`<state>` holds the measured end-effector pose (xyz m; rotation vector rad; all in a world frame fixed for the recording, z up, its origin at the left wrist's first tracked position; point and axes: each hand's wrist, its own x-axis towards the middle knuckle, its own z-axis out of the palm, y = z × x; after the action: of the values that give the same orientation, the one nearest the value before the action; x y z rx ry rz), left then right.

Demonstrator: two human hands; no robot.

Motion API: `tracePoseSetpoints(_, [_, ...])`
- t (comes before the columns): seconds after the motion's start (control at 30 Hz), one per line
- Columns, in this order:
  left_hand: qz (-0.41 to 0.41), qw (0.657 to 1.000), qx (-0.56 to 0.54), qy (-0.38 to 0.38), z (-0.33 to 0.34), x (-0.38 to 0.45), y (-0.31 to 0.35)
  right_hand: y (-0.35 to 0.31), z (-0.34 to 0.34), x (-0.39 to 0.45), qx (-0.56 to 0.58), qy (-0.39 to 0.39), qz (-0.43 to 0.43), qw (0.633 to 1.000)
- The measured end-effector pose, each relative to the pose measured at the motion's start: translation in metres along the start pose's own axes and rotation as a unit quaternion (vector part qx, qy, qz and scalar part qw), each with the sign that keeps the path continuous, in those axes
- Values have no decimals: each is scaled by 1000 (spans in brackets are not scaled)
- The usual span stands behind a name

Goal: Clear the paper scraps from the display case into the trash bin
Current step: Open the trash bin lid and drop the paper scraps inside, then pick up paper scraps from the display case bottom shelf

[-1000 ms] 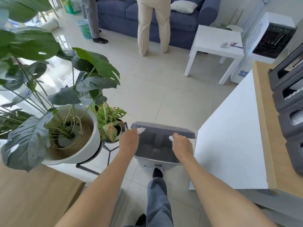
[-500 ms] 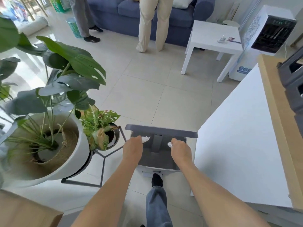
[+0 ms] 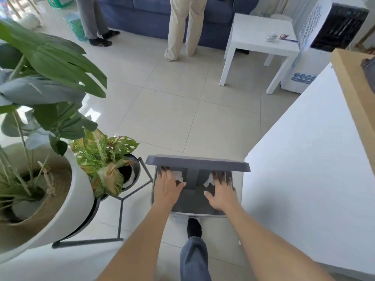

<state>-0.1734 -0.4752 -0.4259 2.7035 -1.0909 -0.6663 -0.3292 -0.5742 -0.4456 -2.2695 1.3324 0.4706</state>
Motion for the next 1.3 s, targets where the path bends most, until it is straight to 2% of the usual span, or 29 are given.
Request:
tracePoseSetpoints(0.3, [13, 999, 41, 14, -15, -16, -7, -1, -13, -16, -53, -16, 13, 998])
tracePoseSetpoints(0.6, [-9, 1000, 19, 23, -64, -52, -9, -26, -44, -68, -51, -23, 5, 998])
tracePoseSetpoints(0.77, [-20, 999, 23, 26, -103, -73, -10, -36, -66, -102, -46, 23, -3, 999])
tracePoseSetpoints(1.1, [-8, 999, 25, 44, -177, -130, -4, -66, -157, -153, -64, 87, -39, 993])
tracePoseSetpoints(1.3, [-14, 999, 29, 41, -220, -161, 1, -86, -193, -185, -65, 102, -58, 991])
